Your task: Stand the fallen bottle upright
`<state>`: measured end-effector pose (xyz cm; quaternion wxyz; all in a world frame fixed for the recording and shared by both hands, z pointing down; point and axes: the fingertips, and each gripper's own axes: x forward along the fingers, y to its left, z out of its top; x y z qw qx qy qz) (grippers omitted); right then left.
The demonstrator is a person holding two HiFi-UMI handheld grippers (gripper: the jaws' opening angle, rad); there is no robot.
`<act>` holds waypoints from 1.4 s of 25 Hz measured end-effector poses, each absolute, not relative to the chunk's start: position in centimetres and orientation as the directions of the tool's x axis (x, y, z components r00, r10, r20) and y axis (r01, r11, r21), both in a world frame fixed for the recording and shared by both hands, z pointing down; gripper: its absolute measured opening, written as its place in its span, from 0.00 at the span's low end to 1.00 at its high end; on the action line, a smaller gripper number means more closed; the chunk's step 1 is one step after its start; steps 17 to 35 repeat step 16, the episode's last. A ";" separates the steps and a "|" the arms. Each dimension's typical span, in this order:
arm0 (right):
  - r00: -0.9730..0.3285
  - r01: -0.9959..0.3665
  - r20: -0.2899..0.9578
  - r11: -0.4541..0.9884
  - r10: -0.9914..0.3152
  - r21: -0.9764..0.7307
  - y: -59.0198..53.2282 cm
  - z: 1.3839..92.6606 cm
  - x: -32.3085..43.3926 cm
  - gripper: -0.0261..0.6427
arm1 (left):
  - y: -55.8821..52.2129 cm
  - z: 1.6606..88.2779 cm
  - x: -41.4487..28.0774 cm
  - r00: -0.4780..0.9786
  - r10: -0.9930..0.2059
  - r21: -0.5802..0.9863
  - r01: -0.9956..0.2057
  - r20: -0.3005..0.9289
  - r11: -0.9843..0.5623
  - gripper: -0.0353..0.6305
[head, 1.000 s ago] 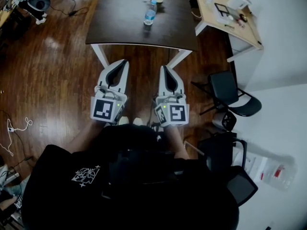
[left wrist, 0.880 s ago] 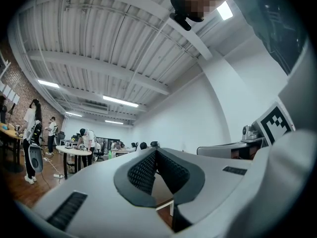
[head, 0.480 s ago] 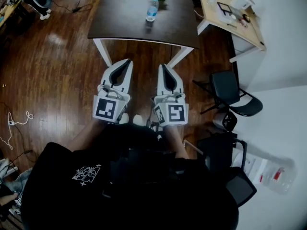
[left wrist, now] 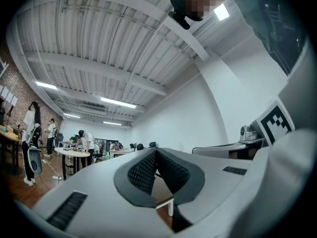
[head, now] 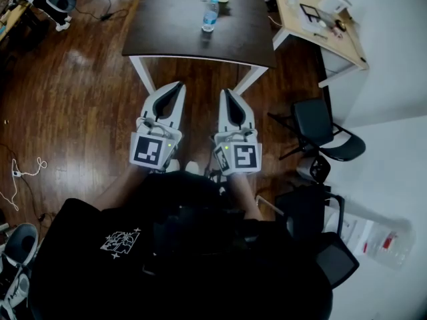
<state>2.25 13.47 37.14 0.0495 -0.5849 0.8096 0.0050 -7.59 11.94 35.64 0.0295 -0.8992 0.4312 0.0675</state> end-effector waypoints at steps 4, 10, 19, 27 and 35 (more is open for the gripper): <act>-0.310 -0.948 -0.088 0.315 -0.947 -0.052 13.3 37.0 2.3 0.06 | 11.9 35.5 -7.4 0.621 -0.769 0.005 -0.777 -0.149 -0.629 0.05; -0.307 -0.949 -0.083 0.312 -0.948 -0.043 13.4 37.1 2.6 0.06 | 11.9 35.6 -7.2 0.623 -0.768 0.004 -0.776 -0.149 -0.631 0.05; -0.309 -0.948 -0.090 0.314 -0.947 -0.043 13.0 36.9 2.7 0.06 | 11.6 35.5 -6.8 0.627 -0.765 0.001 -0.773 -0.149 -0.634 0.05; -0.309 -0.948 -0.090 0.314 -0.947 -0.043 13.0 36.9 2.7 0.06 | 11.6 35.5 -6.8 0.627 -0.765 0.001 -0.773 -0.149 -0.634 0.05; -0.309 -0.948 -0.090 0.314 -0.947 -0.043 13.0 36.9 2.7 0.06 | 11.6 35.5 -6.8 0.627 -0.765 0.001 -0.773 -0.149 -0.634 0.05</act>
